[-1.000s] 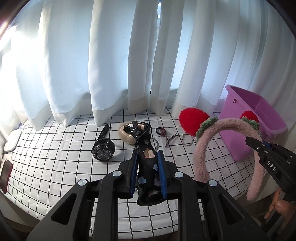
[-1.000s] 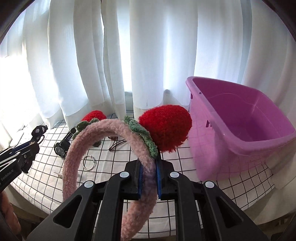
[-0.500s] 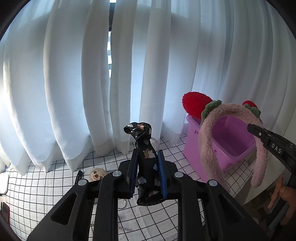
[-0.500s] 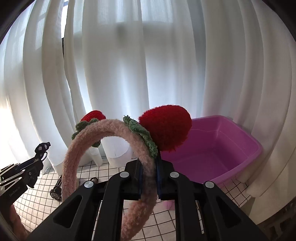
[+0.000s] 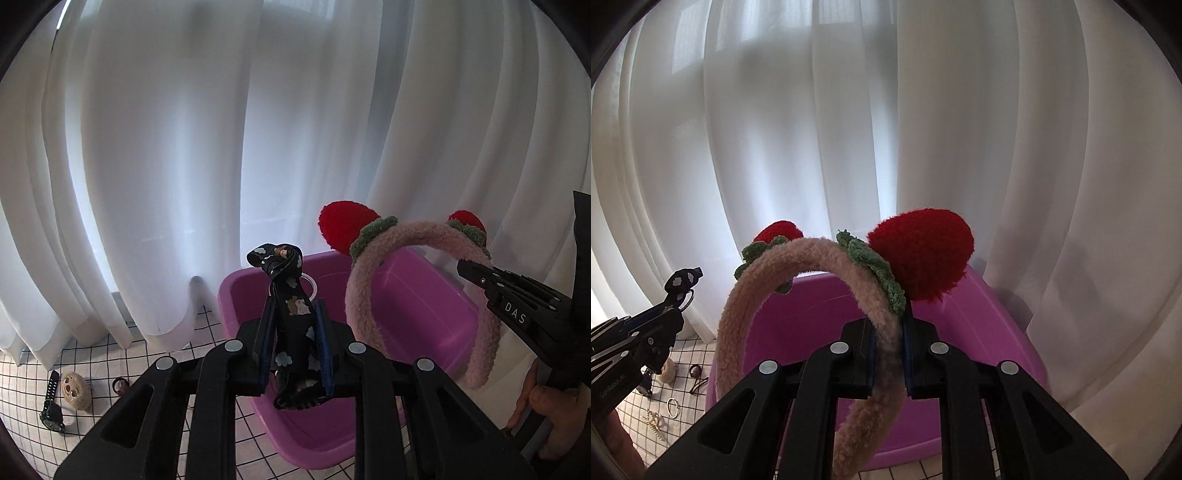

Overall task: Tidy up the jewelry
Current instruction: 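Lift and carry both items over the pink tub with both tools, then open both tools to drop the hair tie and headband into the tub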

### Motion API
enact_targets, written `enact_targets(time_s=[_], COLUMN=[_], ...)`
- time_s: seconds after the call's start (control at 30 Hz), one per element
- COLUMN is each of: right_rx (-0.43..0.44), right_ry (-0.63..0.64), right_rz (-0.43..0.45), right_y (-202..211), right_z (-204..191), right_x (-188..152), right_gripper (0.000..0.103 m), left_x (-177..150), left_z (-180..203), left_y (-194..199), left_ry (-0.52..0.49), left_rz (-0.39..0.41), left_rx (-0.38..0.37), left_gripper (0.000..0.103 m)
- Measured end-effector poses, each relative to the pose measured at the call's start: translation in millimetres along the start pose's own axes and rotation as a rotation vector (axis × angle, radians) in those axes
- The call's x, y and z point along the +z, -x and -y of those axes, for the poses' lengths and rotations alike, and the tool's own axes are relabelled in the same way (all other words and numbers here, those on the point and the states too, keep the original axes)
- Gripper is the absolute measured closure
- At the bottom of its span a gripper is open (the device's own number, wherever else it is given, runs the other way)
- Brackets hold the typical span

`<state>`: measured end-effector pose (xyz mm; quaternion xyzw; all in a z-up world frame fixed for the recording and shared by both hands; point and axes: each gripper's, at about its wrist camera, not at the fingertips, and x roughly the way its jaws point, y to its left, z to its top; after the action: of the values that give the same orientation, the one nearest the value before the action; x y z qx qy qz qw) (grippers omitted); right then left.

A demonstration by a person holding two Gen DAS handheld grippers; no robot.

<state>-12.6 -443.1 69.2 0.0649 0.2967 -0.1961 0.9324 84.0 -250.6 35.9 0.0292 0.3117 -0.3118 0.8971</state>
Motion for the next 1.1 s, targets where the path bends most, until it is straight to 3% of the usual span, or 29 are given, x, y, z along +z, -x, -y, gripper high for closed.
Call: enact_targets(time_s=[0.17, 0.37, 0.57, 0.6, 0.63, 0.67, 0.73, 0.77, 0.8, 1.1], right_rx=[0.030, 0.066, 0.085, 0.089, 0.095, 0.087, 0.088, 0.094, 0.091, 0.103], right_ry=[0.058, 0.092, 0.126, 0.134, 0.136, 0.139, 0.138, 0.133, 0.131, 0.087], right_rz=[-0.128, -0.278, -0.386, -0.408, -0.425, -0.441, -0.451, -0.442, -0.433, -0.387], right_y=[-46.5, -95.7, -125.9, -130.8, -134.2, -136.8, -138.5, -136.2, -134.7, -122.8], right_z=[27.1, 39.7, 37.1, 36.5, 36.3, 35.9, 33.9, 34.1, 34.7, 43.9], right_x=[3.8, 2.5, -8.9, -10.3, -11.0, -11.4, -11.9, -10.9, -9.8, 1.4], right_gripper=[0.092, 0.091, 0.090, 0.089, 0.079, 0.061, 0.043, 0.043, 0.043, 0.039], left_x=[-0.9, -5.8, -16.6, -17.8, -18.6, -19.9, -22.0, -22.3, -22.1, -21.3], left_z=[28.1, 32.9, 33.5, 33.5, 32.1, 31.8, 31.3, 30.3, 29.6, 26.1], left_y=[-53.6, -112.1, -135.2, -138.5, -141.1, -143.2, -146.5, -146.5, -144.8, -139.8], left_ry=[0.054, 0.106, 0.140, 0.143, 0.148, 0.152, 0.157, 0.163, 0.167, 0.185], left_rz=[-0.133, -0.328, -0.427, -0.440, -0.449, -0.454, -0.459, -0.456, -0.442, -0.438], left_rx=[0.040, 0.092, 0.135, 0.137, 0.134, 0.136, 0.153, 0.163, 0.172, 0.203], left_gripper=[0.082, 0.082, 0.082, 0.081, 0.081, 0.077, 0.055, 0.028, 0.019, 0.012])
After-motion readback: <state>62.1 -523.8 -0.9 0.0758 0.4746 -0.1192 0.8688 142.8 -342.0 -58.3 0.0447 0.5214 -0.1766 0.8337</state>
